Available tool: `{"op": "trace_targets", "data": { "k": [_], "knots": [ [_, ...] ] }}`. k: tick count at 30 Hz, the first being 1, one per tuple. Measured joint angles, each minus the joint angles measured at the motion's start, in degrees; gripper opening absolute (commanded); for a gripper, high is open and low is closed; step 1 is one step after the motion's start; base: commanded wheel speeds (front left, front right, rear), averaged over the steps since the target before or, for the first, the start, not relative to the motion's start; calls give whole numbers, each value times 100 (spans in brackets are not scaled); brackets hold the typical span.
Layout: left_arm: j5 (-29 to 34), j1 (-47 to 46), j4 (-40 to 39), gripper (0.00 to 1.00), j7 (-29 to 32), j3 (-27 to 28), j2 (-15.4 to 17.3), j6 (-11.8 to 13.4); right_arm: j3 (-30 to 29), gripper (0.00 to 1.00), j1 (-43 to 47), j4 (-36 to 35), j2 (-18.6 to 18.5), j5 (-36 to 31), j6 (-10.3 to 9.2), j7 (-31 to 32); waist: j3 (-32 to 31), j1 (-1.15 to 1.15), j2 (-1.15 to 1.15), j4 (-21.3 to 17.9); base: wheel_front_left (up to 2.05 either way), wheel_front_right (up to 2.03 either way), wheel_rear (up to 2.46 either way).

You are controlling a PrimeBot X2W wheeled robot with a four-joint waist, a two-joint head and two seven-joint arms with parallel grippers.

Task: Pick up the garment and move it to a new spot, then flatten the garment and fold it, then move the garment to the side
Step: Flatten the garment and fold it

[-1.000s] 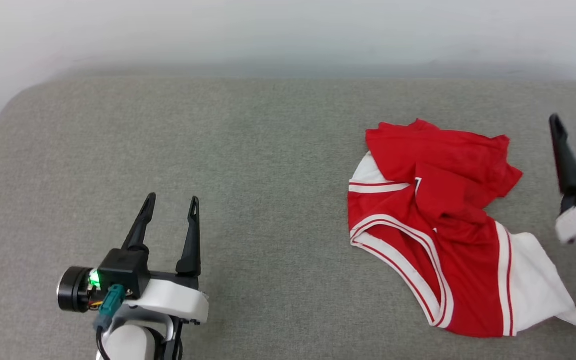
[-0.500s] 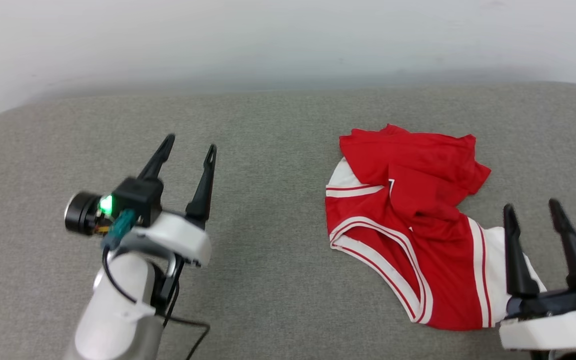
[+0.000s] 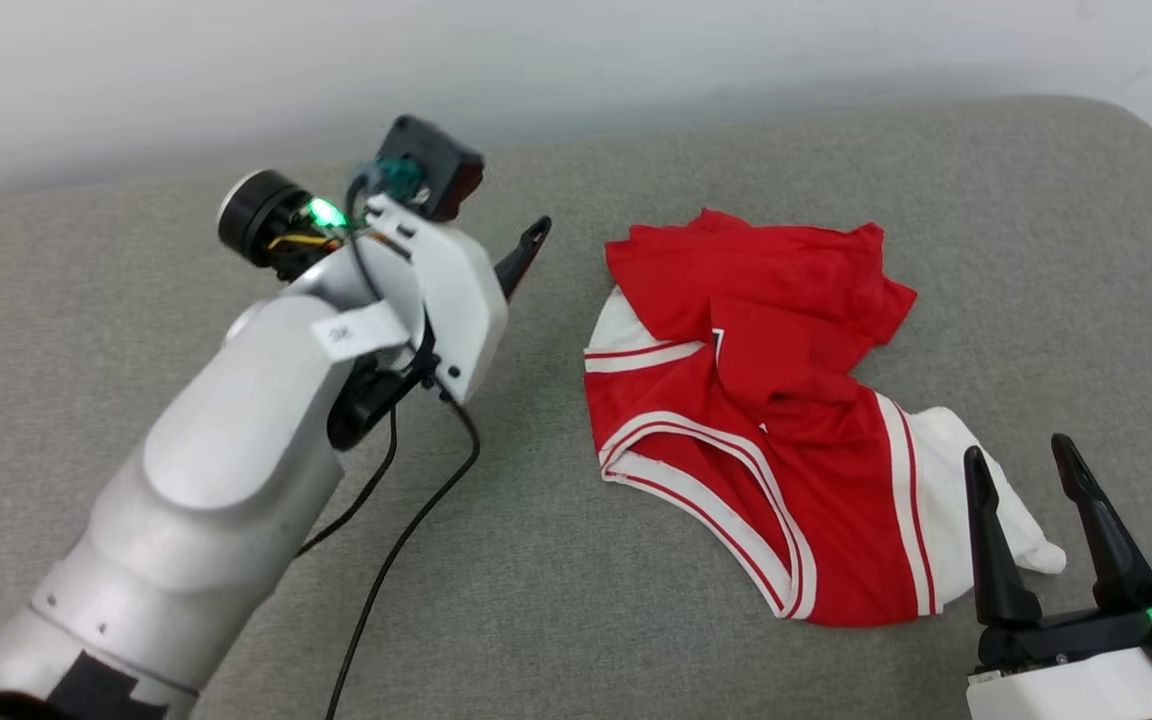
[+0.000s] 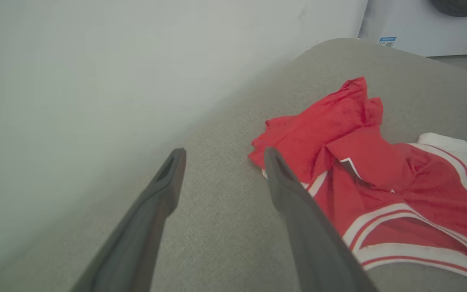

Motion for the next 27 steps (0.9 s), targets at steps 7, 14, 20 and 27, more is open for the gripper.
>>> {"op": "trace_targets", "data": {
  "k": [7, 14, 20, 27],
  "knots": [
    [-1123, -989, 167, 100, 1639, -1321, 190, 0, 97, 100, -246, 67, 0, -22, 0, 0, 332, 0, 0, -244, 0, 0, 0],
    [-1779, -1657, 404, 100, 2366, -2265, 260, 0, 233, 100, -482, 102, 23, -46, 0, 0, 714, 0, 0, -521, 0, 0, 0],
    [-2002, -2042, 739, 100, 2624, -2977, 300, 0, 281, 100, -717, 109, 78, -44, 0, 0, 1087, 0, 0, -753, 0, 0, 0],
    [-2299, -2154, 1124, 100, 2720, -3434, 278, 0, 371, 100, -932, 171, 143, -46, 0, 0, 1456, 1, 0, -989, 0, 0, 0]
  ]
}}
